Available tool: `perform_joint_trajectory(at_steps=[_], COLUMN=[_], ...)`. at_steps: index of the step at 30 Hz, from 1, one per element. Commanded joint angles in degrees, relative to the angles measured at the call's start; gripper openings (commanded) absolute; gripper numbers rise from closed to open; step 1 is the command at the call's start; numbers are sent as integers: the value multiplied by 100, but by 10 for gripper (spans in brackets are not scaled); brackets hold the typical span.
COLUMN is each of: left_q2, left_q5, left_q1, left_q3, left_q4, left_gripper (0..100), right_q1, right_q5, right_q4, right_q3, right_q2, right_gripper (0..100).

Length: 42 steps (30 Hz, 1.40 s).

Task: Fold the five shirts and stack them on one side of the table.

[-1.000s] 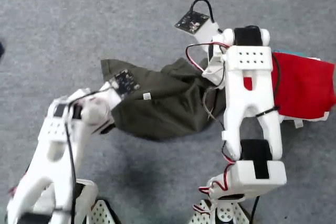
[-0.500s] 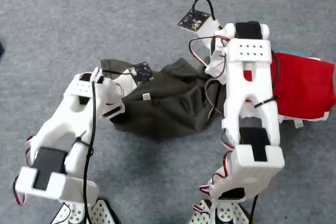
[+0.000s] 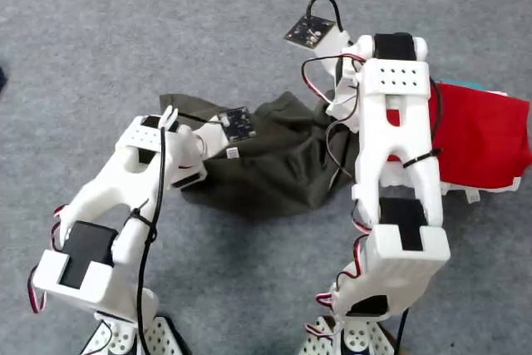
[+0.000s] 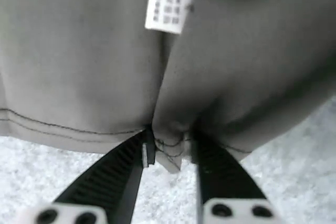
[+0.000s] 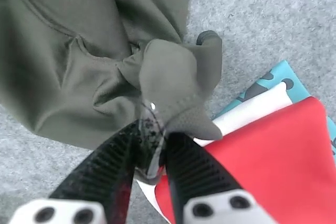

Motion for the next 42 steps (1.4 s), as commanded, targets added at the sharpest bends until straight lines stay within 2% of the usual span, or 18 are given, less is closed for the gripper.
perform_joint_trajectory(at_steps=[1,8,11,14,21,28,31,36,39,42], left_q2=[-88,-97,-97,-97,-176,-1064,-1538,-2400,-2857,-3218], left_q5=[255,677,870,1020,1116,1160,1336,1600,1635,1512], left_q1=[84,84,145,242,215,154,-13,-796,-1420,-2000], left_q3=[-48,-523,-699,-796,-787,-804,-813,-1270,-1771,-1982], left_q4=[9,835,1099,1389,1477,2004,2189,2760,3288,3727], left_gripper=[84,79,32,30,29,28,28,28,29,29], right_q1=[9,9,9,9,18,26,132,246,202,193], right_q5=[18,18,18,18,18,9,-457,-2066,-2523,-2725], right_q4=[-53,-53,-53,-44,-53,-35,141,-149,-334,-334], right_q3=[-242,-242,-242,-242,-242,-435,-875,-1648,-1657,-1631], right_q2=[-31,-31,-31,-31,-31,-66,-75,-22,-57,-48], right_gripper=[15,15,15,15,15,16,87,289,361,387])
